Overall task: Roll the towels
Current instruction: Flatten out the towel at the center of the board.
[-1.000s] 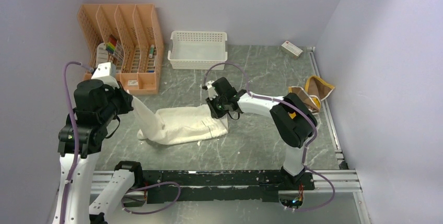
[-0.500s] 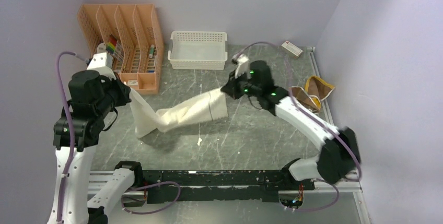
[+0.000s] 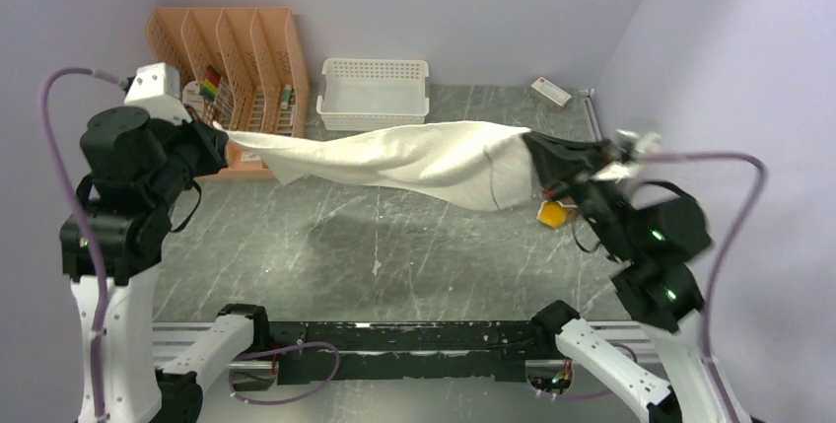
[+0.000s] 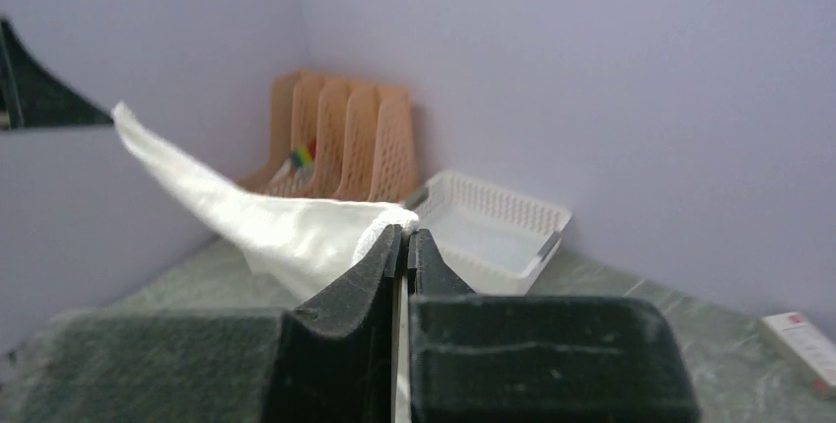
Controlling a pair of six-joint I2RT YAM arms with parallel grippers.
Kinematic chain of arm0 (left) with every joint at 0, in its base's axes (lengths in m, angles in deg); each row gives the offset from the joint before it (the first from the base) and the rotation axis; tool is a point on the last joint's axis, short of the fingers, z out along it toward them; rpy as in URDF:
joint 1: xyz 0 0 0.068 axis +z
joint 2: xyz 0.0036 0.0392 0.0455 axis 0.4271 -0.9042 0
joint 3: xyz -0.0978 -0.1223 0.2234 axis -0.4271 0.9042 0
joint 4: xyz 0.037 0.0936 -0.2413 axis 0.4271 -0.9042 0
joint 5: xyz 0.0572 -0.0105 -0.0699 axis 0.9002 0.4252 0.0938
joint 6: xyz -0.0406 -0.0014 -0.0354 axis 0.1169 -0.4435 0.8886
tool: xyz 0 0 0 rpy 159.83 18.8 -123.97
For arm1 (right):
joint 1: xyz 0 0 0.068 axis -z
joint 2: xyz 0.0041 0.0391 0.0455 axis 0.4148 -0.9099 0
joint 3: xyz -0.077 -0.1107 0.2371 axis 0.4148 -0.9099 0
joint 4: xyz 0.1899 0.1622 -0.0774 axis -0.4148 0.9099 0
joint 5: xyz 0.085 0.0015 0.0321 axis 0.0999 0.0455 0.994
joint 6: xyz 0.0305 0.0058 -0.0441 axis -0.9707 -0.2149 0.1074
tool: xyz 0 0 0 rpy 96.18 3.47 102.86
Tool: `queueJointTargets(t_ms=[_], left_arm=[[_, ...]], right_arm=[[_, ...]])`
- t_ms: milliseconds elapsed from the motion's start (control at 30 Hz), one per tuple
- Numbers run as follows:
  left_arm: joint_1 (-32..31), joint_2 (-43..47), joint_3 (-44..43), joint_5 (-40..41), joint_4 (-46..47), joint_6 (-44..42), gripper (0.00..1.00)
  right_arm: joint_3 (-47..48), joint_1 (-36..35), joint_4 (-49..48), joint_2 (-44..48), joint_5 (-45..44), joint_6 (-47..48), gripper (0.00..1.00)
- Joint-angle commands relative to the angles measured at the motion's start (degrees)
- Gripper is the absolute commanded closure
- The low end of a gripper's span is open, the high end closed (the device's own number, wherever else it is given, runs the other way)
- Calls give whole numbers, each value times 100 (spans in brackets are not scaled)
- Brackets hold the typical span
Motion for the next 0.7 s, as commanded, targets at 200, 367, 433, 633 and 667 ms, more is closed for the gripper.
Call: queueJointTargets(t_ms=[200,367,433,633,667], left_arm=[[-4,1490,821,-216,-338,341,93],[-8,1966,873,-447,-635,667,93],[-8,2135,940,-546,-756,703,93],[-8,2368,1350,-713,-952,810,93],[-8,2355,1485,-675,-929,822,93]], right_arm=[[332,4,1310,1403,-1518,-444,100],[119,13,1598,1908,-1463,-756,100],[11,21,1630,2152,-1352,-862,100],[-476,109,1543,2532,-1287,-1139,100],[-615,110,1527,2478,-1364,-1256,100]])
